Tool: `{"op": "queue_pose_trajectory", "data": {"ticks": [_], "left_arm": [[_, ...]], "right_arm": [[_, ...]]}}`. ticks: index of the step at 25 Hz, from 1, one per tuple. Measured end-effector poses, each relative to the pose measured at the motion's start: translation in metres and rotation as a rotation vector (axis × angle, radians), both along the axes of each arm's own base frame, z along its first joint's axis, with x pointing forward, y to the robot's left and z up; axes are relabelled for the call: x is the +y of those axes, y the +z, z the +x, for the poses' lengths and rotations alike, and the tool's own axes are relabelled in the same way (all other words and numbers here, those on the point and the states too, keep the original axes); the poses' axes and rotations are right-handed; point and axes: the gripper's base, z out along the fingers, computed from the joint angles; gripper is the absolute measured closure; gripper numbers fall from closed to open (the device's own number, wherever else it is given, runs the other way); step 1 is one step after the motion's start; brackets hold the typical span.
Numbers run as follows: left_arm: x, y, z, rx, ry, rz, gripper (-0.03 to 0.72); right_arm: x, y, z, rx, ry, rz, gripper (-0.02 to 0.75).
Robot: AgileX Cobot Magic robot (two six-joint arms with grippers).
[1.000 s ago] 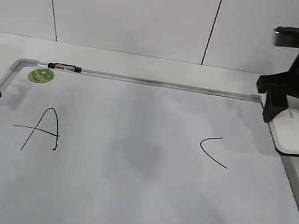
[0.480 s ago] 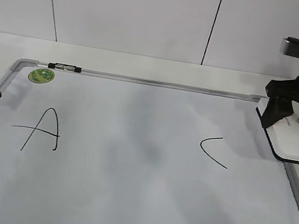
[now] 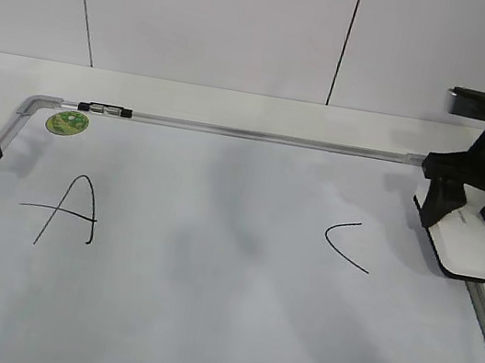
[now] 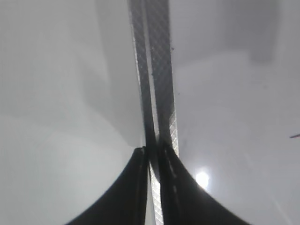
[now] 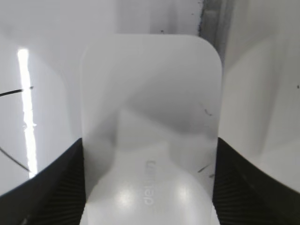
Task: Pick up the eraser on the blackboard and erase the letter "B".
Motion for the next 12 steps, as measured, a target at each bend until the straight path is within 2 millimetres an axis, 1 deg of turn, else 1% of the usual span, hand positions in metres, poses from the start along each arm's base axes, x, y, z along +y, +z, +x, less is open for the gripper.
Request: {"op": "queue_pose_trajectory", "data": {"ticks": [12], "left_arm": [[0.000, 0.000, 0.000, 0.000, 0.001, -0.002, 0.650]], "right_arm": [[-0.001, -0.020, 0.006, 0.033, -0.011, -0.018, 0.192]]}}
